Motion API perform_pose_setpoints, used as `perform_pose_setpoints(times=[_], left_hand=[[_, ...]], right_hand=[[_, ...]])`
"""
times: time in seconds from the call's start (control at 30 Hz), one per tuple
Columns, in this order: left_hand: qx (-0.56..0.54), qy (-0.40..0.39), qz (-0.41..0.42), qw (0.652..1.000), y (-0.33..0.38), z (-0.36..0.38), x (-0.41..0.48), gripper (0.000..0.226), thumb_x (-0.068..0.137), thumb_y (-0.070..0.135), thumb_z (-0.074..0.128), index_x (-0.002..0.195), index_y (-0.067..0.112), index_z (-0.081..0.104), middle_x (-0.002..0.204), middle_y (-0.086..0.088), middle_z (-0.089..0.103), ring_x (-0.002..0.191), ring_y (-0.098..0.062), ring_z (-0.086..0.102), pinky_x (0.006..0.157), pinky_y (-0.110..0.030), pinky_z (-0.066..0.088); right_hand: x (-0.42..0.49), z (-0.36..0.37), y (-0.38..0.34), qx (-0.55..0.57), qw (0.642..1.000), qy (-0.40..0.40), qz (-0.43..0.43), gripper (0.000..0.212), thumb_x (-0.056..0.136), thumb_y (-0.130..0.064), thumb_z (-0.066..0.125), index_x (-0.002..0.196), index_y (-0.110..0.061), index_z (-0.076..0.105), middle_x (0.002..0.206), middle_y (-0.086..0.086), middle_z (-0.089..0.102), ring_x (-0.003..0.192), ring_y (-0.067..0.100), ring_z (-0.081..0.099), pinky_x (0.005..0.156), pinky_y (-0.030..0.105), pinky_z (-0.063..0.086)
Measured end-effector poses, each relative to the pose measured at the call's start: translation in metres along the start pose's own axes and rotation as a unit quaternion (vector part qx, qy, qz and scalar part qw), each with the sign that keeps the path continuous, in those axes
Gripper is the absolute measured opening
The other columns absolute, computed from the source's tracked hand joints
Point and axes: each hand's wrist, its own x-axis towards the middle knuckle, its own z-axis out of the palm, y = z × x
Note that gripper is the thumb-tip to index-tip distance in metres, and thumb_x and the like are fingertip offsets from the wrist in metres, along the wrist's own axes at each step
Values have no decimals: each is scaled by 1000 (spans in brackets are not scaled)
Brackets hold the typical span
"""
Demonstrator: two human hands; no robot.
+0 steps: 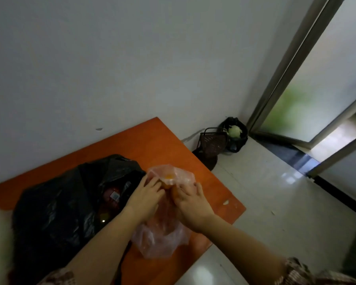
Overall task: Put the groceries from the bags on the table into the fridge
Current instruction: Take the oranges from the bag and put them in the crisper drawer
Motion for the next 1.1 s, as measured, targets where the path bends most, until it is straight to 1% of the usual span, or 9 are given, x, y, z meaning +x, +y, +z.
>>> perform_pose_setpoints(times=[0.1, 0.17, 0.27, 0.4, 0.53, 0.7, 0.87, 0.97, 1.1], left_hand=[[14, -20, 23, 999, -19, 4, 22, 56, 92, 31, 46, 145, 21, 32, 159, -6, 14, 147, -29, 0, 118, -49, -8], [11, -22, 40, 999, -28, 6, 34, 61, 91, 33, 46, 148, 24, 26, 160, -5, 11, 147, -30, -1, 118, -48, -6], [-28, -5, 51, 998, -36, 8, 53, 67, 86, 35, 49, 148, 26, 26, 157, -5, 20, 146, -28, 7, 118, -45, -1], [-74, -16, 56, 996, -42, 9, 76, 68, 84, 37, 53, 147, 26, 28, 155, -7, 21, 145, -29, 6, 117, -44, 5], [-112, -59, 60, 990, -43, 15, 91, 70, 82, 36, 59, 145, 30, 29, 156, -9, 14, 145, -35, 0, 116, -47, 12], [-112, -81, 43, 989, -45, 27, 101, 80, 79, 33, 63, 148, 26, 22, 157, -7, 11, 145, -33, 0, 117, -46, 11], [-89, -68, 29, 993, -40, 34, 105, 77, 82, 26, 64, 147, 17, 22, 155, -8, 16, 144, -32, 7, 117, -45, 13], [-76, -54, 21, 995, -36, 33, 107, 67, 81, 24, 62, 139, 14, 31, 148, -12, 27, 139, -34, 18, 113, -43, 23], [-121, -81, 7, 989, -37, 28, 100, 65, 76, 36, 63, 132, 14, 38, 141, -11, 34, 133, -32, 25, 105, -43, 32]], right_hand=[[10, 0, 5, -27, 999, -32, 21, 58, 98, -24, 40, 152, -14, 20, 161, 6, 8, 147, 27, -1, 111, 59, -11], [14, 0, 12, -72, 995, -64, 38, 52, 98, -29, 42, 147, -13, 33, 158, 10, 18, 147, 28, 3, 112, 61, -6], [19, 5, 29, -91, 989, -86, 84, 47, 98, -34, 44, 138, -11, 46, 151, 14, 31, 144, 30, 12, 113, 62, -1], [22, 11, 51, -10, 987, -79, 137, 43, 98, -39, 40, 134, -17, 48, 141, 10, 41, 140, 29, 20, 112, 60, 4], [35, 15, 51, 73, 983, -59, 159, 49, 91, -47, 45, 135, -26, 43, 135, 6, 46, 131, 30, 29, 108, 54, 12], [52, 30, 43, 116, 975, -66, 177, 71, 80, -60, 56, 138, -24, 37, 139, 5, 42, 134, 30, 25, 110, 58, 8], [59, 34, 37, 118, 972, -84, 183, 86, 76, -52, 68, 144, -20, 27, 146, 3, 36, 140, 27, 21, 111, 62, 3], [62, 33, 35, 88, 978, -84, 170, 83, 76, -47, 70, 143, -19, 29, 144, 4, 40, 137, 28, 26, 110, 63, 2], [59, 23, 33, 71, 982, -88, 153, 74, 75, -46, 70, 136, -20, 38, 135, 4, 49, 135, 27, 31, 110, 63, 4]])
